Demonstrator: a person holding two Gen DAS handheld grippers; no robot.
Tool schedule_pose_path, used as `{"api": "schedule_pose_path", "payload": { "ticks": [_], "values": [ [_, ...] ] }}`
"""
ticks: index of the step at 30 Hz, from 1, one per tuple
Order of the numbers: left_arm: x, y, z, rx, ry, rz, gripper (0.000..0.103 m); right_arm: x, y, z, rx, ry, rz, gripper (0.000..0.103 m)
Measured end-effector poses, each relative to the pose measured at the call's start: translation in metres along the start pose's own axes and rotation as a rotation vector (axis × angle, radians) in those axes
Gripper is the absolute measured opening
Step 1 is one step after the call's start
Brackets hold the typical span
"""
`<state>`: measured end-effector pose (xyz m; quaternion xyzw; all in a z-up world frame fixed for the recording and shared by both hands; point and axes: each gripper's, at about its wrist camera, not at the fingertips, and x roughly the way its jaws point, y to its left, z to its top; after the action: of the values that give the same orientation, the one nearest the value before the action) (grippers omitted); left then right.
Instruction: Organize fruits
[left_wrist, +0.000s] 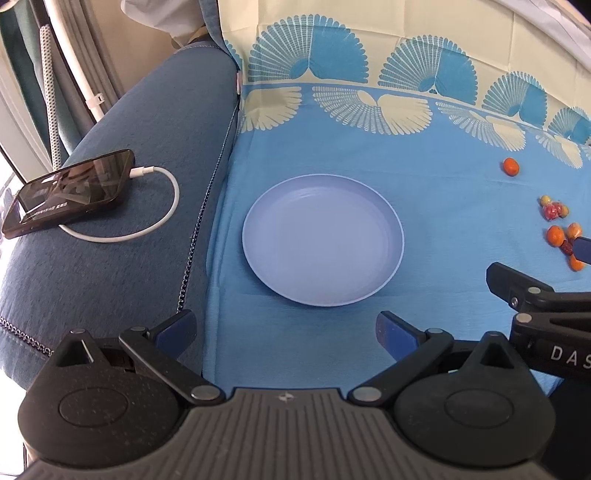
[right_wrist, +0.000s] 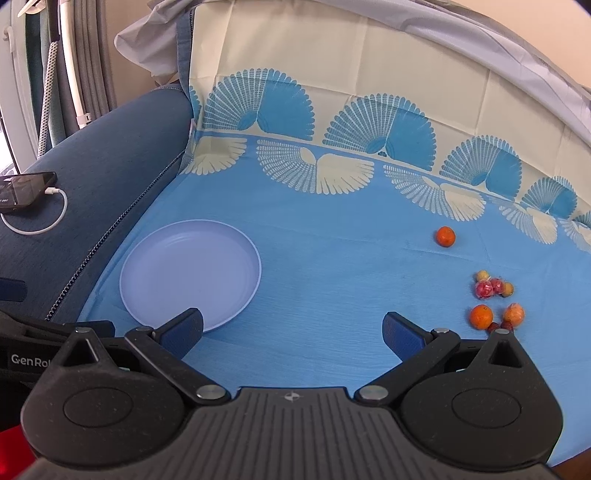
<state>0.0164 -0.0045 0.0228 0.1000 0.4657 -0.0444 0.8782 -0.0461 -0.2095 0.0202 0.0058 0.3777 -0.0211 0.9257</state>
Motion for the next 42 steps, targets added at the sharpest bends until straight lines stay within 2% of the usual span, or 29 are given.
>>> {"api": "schedule_pose_path", "payload": {
  "ticks": [42],
  "values": [
    [0.032, 0.008, 0.007, -0.002, 0.046, -0.001, 0.103, 0.027, 0.007, 0.013, -0.009, 0.035, 0.015, 0.102]
  ]
}}
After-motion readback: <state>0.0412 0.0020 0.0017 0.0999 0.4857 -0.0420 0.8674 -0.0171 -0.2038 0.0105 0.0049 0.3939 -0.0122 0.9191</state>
